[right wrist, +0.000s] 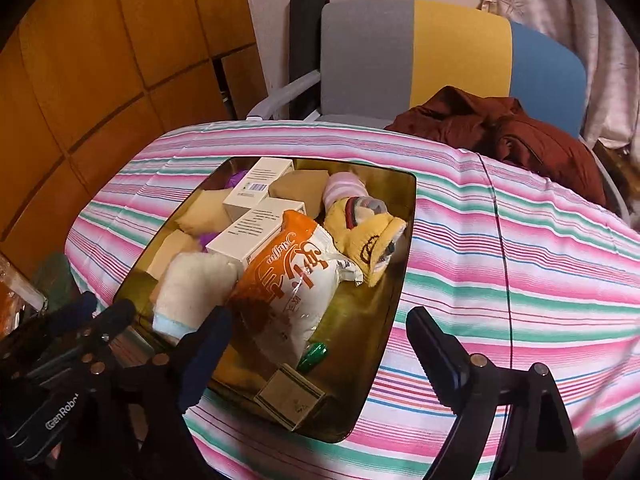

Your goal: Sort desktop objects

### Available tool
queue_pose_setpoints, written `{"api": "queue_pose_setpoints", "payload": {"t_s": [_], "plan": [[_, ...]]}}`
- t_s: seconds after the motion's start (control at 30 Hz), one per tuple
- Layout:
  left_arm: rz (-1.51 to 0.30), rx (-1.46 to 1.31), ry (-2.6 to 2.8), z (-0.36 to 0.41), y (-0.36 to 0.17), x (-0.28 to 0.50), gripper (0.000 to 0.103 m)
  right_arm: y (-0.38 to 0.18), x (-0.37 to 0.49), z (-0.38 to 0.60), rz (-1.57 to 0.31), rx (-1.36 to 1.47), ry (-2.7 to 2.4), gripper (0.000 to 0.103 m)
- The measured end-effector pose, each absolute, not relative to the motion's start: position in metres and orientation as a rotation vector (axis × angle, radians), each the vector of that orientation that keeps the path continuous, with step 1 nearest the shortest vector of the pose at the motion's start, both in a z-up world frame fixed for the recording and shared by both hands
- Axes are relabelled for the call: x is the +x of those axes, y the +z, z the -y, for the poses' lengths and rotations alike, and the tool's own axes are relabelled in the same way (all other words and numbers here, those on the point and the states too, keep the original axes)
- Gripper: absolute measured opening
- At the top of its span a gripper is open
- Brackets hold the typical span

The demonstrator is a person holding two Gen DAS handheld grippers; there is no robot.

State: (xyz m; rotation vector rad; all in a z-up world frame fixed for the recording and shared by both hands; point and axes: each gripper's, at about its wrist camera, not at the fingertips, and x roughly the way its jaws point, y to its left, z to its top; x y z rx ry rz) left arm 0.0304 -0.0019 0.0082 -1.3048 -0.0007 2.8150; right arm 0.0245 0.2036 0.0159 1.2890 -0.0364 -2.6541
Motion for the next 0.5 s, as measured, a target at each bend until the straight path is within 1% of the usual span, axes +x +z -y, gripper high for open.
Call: {"api": "queue_pose_setpoints", "payload": {"t_s": [0.1,0.17,0.37,0.5], "plan": [[0.023,-1.348,2.745,-0.001,0.009,0.031,0.054,0.015,0.025,-0.205,0.051,1.29,-2.661,0.089],[0.004,-1.369,2.732,-0.005,0.007,0.031,0.053,0.014,0.025,-0.207,0.058,1.291,-2.663,0.09],[-0.025,-1.34,2.773,-0.01,0.004,0.036,0.053,0.014,0.024,-0.213,0.065,1.295,-2.674,0.09],[-0.049,-1.373,2.765,-0.012,0.001,0.032,0.053,0.012,0.024,-0.215,0.079,1.303,-2.67,0.09]]}}
